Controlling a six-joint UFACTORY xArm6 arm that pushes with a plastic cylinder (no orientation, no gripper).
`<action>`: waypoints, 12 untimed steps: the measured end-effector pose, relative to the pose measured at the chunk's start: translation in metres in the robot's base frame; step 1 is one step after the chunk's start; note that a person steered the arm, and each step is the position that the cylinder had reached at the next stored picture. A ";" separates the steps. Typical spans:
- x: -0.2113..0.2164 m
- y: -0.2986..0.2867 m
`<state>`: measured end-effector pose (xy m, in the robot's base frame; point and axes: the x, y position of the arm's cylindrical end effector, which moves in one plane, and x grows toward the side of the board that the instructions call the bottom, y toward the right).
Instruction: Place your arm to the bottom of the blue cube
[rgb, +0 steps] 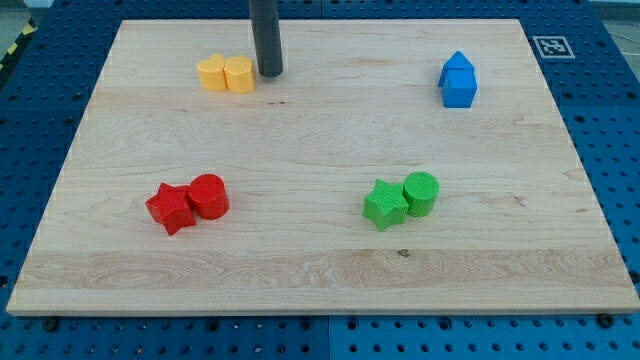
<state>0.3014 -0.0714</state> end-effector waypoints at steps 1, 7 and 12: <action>0.002 0.005; 0.057 0.102; 0.069 0.145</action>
<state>0.3703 0.0736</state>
